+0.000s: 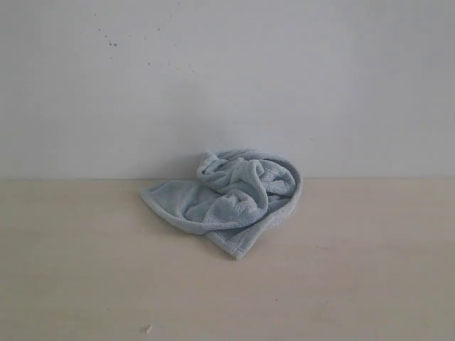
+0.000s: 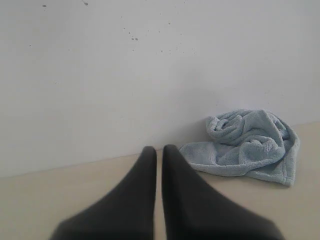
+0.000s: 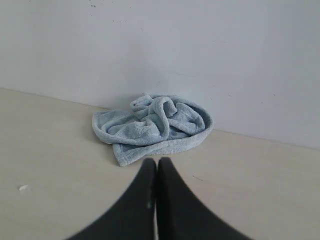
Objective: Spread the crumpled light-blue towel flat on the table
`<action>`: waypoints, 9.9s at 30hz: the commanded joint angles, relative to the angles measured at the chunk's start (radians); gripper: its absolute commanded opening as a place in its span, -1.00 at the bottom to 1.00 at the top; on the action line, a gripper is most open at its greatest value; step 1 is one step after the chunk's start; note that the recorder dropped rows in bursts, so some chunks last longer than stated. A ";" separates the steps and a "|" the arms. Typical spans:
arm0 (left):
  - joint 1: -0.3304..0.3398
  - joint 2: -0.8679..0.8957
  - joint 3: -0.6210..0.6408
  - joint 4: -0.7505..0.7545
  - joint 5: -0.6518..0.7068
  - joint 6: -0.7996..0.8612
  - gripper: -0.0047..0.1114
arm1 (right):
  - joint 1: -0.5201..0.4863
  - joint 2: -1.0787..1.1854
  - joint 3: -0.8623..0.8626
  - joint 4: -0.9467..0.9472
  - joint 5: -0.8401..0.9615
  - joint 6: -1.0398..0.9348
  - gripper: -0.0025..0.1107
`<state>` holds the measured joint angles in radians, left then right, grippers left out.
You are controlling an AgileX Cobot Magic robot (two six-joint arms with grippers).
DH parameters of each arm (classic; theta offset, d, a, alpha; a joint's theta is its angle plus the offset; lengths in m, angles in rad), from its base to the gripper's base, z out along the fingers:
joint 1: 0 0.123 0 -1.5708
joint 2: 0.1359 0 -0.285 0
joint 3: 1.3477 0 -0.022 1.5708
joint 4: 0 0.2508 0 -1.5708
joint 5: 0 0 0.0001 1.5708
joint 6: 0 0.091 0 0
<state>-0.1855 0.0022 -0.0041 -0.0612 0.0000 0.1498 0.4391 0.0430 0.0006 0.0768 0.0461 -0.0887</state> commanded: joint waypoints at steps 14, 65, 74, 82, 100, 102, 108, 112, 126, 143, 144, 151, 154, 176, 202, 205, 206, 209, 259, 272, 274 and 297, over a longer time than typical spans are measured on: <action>0.004 -0.002 0.004 -0.009 0.007 0.005 -0.85 | 0.000 0.000 -0.001 0.025 -0.253 0.492 -0.96; 0.004 -0.002 0.004 -0.009 0.005 0.005 -0.85 | -0.190 2.425 -2.156 0.580 0.749 -0.688 -0.01; 0.004 -0.002 0.004 -0.009 0.005 0.005 -0.85 | -0.177 2.446 -2.156 0.626 0.639 -0.733 -0.01; 0.004 -0.002 0.004 -0.009 0.005 0.005 -0.85 | -0.147 2.504 -2.156 0.635 0.570 -0.739 -0.34; 0.004 -0.002 0.004 -0.009 0.005 0.005 -0.85 | -0.133 2.330 -2.015 0.970 1.081 -0.887 -0.91; 0.004 -0.002 0.004 -0.009 0.005 0.005 -0.85 | -0.123 2.295 -1.930 0.972 1.108 -0.915 -0.91; 0.004 -0.002 0.004 -0.009 0.005 0.005 -0.85 | -0.054 2.188 -1.637 1.181 1.129 -1.149 -0.91; 0.004 -0.002 0.004 -0.009 0.005 0.005 -0.85 | 0.039 2.149 -1.535 1.236 1.130 -1.221 -0.91; 0.004 -0.002 0.004 -0.009 0.005 0.005 -0.85 | 0.048 1.981 -1.530 0.869 0.949 -0.926 -0.85; 0.004 -0.002 0.004 -0.009 0.005 0.005 -0.85 | -0.035 1.889 -1.506 0.380 0.815 -0.622 0.18; 0.004 -0.002 0.004 -0.009 0.005 0.005 -0.85 | -0.050 1.889 -1.506 0.385 0.802 -0.617 0.18; 0.004 -0.002 0.004 -0.009 0.005 0.005 -0.85 | -0.079 1.969 -1.506 0.412 0.684 -0.702 0.18; 0.004 -0.002 0.004 -0.009 0.005 0.005 -0.85 | -0.079 2.025 -1.509 0.414 0.655 -0.706 0.18; 0.004 -0.002 0.004 -0.009 0.005 0.005 -0.85 | -0.084 2.138 -1.509 0.681 0.576 -0.931 -0.85; 0.004 -0.002 0.004 -0.009 0.005 0.005 -0.85 | -0.170 1.473 -1.503 0.108 0.623 -0.443 -0.96; 0.004 -0.002 0.004 -0.009 0.005 0.005 -0.85 | -0.170 1.394 -1.503 0.108 0.576 -0.454 -0.96; 0.004 -0.002 0.004 -0.009 0.005 0.005 -0.85 | -0.170 1.365 -1.503 0.108 0.572 -0.467 -0.96; 0.004 -0.002 0.004 -0.009 0.005 0.005 -0.85 | -0.170 1.292 -1.503 0.106 0.580 -0.482 -0.96; 0.004 -0.002 0.004 -0.009 0.005 0.005 -0.85 | -0.082 1.594 -1.176 -0.077 0.545 -0.385 -0.45; 0.004 -0.002 0.004 -0.009 0.005 0.005 -0.85 | -0.082 1.252 -1.031 0.045 0.669 -0.253 -0.12; 0.004 -0.002 0.004 -0.009 0.005 0.005 -0.85 | -0.082 1.171 -0.934 0.106 0.699 -0.260 -0.12; 0.004 -0.002 0.004 -0.009 0.005 0.005 -0.85 | 0.233 1.315 -0.490 -0.030 0.504 0.078 0.26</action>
<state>-0.1855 0.0022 -0.0041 -0.0612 0.0000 0.1498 0.6524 1.2975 -0.4905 0.1299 0.5963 -0.0976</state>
